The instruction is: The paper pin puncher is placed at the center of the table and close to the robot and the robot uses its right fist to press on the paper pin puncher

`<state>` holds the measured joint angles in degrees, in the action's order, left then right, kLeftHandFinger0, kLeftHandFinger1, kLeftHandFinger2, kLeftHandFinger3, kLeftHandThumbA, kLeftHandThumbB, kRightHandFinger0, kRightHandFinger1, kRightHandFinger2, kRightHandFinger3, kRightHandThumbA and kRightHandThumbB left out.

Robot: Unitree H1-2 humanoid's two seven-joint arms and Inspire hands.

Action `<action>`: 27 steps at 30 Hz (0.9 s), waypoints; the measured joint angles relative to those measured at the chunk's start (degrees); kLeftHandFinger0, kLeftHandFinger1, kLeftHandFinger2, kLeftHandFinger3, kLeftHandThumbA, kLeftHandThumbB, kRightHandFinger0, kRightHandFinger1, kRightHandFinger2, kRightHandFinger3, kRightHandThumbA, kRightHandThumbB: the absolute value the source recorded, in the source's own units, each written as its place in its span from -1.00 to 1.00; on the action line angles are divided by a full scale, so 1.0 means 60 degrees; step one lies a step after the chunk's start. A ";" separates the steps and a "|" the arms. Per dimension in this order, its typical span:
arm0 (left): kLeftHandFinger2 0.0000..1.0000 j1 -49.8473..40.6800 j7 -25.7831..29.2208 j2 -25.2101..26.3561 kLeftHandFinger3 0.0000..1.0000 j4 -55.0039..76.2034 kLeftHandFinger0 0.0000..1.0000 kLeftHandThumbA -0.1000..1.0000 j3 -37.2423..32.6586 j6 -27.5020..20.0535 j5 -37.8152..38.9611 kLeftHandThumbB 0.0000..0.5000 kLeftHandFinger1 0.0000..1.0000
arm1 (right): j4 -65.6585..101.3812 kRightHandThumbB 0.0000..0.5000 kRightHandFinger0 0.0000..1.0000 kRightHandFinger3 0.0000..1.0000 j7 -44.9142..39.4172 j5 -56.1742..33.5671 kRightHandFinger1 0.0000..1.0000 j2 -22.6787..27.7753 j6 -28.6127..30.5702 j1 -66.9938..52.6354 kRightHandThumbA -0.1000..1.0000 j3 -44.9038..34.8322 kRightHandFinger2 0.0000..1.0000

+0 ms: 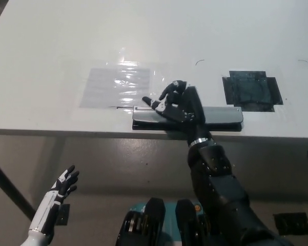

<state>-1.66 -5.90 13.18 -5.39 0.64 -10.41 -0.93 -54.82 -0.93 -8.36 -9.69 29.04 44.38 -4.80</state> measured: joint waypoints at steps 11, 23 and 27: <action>1.00 0.0019 -0.0006 -0.0027 1.00 -0.0158 1.00 1.00 -0.0006 0.0036 -0.0008 -0.29 1.00 | 0.3766 0.09 -1.00 -1.00 -0.0004 -0.0326 -1.00 0.0488 -0.1288 -0.0835 1.00 0.0000 -1.00; 1.00 0.0021 -0.0006 -0.0027 1.00 -0.0178 1.00 1.00 -0.0005 0.0075 -0.0008 -0.21 1.00 | 0.7678 0.20 -1.00 -1.00 0.0047 -0.0635 -1.00 0.1636 -0.2278 -0.2879 1.00 0.0001 -1.00; 1.00 0.0029 -0.0006 -0.0026 1.00 -0.0183 1.00 1.00 -0.0003 0.0084 -0.0009 -0.17 1.00 | 0.9006 -0.07 -1.00 -1.00 0.0043 -0.0770 -1.00 0.2111 -0.2530 -0.4148 1.00 0.0003 -1.00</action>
<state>-1.49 -5.94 13.03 -6.49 0.62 -9.90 -0.98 -0.78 -0.67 -12.98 2.98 13.86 19.50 -4.78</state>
